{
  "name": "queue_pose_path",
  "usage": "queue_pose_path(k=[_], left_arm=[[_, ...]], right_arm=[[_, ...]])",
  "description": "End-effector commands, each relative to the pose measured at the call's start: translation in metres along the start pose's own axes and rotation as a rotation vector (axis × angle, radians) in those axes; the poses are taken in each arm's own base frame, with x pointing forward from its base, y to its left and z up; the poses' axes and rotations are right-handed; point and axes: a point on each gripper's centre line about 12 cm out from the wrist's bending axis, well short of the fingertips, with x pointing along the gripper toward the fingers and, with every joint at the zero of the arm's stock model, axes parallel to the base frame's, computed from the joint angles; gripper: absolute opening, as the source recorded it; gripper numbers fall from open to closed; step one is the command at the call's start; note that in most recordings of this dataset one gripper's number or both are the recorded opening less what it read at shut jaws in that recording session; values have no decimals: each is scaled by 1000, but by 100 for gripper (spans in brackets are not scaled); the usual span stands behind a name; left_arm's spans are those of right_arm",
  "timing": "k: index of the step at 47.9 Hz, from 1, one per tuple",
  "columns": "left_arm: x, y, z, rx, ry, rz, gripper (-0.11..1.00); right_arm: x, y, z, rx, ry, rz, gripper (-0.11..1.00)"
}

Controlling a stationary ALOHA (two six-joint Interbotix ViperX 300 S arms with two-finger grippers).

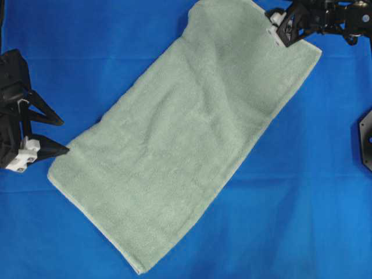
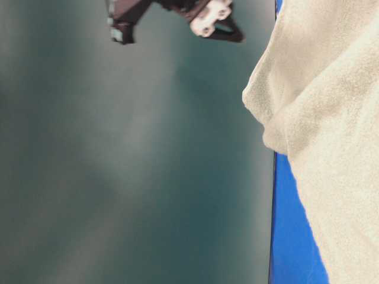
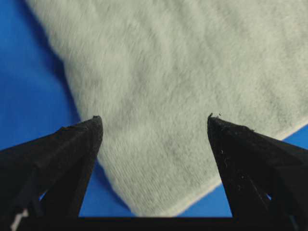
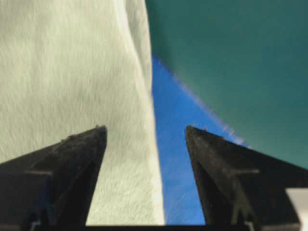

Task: Fold a bath towel.
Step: 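Lay the towel down diagonally and open both grippers, then grasp the top right corner with the right gripper and fold it toward center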

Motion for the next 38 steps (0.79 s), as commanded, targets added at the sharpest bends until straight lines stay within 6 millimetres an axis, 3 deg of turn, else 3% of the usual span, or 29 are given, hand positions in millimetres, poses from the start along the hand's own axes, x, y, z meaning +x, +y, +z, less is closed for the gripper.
queue_pose_path(k=[1,19,31,35,38], left_arm=[[2,-2,5,34,-19,-7,82],[9,-1,3,47,3,5,82],[10,3,5,36,-4,19,82],[10,4,5,32,-7,24,82],[10,4,5,33,-5,25,82]], right_arm=[[8,-7,-2,20,1,11,65],[54,-18,-30,49,74,83,65],[60,-17,-39,48,107,81,64],[60,-17,-41,49,112,82,56],[59,-17,-43,55,118,82,40]])
